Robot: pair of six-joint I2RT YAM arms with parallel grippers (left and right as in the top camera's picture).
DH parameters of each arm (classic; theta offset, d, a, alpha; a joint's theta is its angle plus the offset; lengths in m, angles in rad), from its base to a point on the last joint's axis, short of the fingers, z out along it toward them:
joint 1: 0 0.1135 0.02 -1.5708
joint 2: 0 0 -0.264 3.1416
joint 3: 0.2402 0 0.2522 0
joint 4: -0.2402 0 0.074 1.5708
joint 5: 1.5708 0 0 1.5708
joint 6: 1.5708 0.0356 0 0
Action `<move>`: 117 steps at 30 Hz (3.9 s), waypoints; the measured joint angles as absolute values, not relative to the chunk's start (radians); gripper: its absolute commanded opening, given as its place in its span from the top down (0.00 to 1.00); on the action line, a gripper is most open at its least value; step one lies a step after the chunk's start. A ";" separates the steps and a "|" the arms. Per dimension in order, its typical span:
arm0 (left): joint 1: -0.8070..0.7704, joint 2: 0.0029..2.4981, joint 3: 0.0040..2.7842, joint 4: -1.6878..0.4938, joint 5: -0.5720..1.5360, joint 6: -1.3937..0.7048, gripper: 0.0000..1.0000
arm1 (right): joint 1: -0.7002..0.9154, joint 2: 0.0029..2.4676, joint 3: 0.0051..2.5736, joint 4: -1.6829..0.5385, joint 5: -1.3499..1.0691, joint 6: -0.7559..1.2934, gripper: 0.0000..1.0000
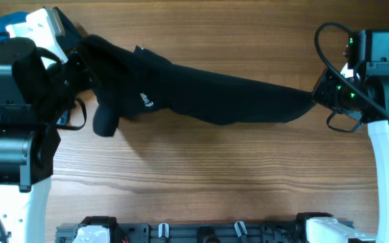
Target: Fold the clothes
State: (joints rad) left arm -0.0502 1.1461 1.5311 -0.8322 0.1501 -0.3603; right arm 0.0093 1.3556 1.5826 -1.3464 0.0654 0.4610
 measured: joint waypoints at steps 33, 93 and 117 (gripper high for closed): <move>0.000 1.769 1.766 -0.813 0.366 -0.373 0.96 | -0.102 1.692 1.816 -1.008 0.088 0.190 0.96; 0.018 2.019 1.286 -0.603 0.420 -0.350 0.93 | -0.122 1.762 0.984 -0.639 -0.026 0.308 0.41; 0.126 1.938 1.282 -0.947 0.067 -0.354 0.94 | -0.128 1.733 0.907 -0.478 -0.022 0.270 0.96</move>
State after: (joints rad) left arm 0.1265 1.9377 1.2823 -0.9466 0.0673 -0.3538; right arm -0.1280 1.7329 0.9070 -0.4782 -0.0216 0.2703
